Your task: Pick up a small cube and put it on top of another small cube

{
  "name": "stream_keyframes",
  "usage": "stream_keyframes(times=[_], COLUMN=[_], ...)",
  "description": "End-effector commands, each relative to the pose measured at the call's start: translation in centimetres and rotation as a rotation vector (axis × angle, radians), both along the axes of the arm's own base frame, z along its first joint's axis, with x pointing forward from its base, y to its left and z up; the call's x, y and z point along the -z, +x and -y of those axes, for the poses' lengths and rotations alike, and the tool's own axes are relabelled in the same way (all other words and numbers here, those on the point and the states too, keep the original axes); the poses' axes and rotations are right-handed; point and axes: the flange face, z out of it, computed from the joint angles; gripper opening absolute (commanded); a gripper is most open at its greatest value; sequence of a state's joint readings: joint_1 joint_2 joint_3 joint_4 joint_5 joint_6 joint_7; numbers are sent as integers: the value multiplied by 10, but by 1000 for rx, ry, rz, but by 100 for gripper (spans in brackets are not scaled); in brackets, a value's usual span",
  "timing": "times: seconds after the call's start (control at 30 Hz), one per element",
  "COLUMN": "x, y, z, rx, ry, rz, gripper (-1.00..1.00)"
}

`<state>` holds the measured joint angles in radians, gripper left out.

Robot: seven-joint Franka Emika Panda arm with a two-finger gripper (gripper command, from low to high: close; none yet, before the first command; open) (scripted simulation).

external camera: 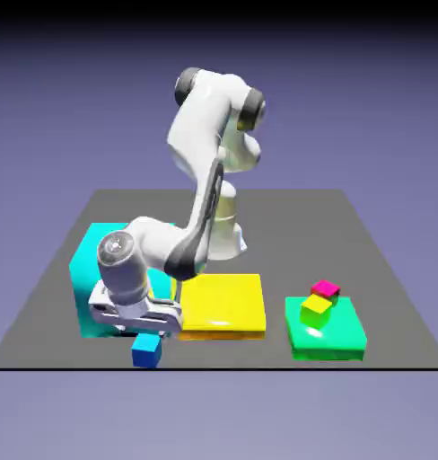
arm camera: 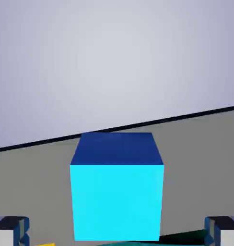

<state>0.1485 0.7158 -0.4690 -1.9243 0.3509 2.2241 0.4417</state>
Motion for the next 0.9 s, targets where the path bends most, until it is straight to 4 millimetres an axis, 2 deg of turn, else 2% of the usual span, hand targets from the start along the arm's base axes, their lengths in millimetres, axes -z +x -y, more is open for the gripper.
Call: stream_keyframes(times=[0.0, 0.03, 0.07, 0.17, 0.3, 0.43, 0.57, 0.7, 0.77, 0.8, 0.83, 0.87], x=[2, 2, 2, -64, -81, -105, -135, -169, -186, -190, -190, -171], y=[-1, -1, -1, 14, 25, 18, -8, -53, -82, -90, -90, -89], z=[0, 0, 0, 3, -101, -208, -310, -403, -446, -456, -456, -452], rx=[0, 0, 0, 0, -374, -769, -1174, -1584, -1789, -1841, -1841, -1840], ry=[0, 0, 0, 0, 55, 86, 86, 48, 11, 0, 0, -2], rz=[0, 0, 0, 0, -5, -3, 1, 3, 1, 0, 0, 0], gripper=[0, -100, -100, -100, -100, -100, -100, -100, -100, -100, -100, -100])
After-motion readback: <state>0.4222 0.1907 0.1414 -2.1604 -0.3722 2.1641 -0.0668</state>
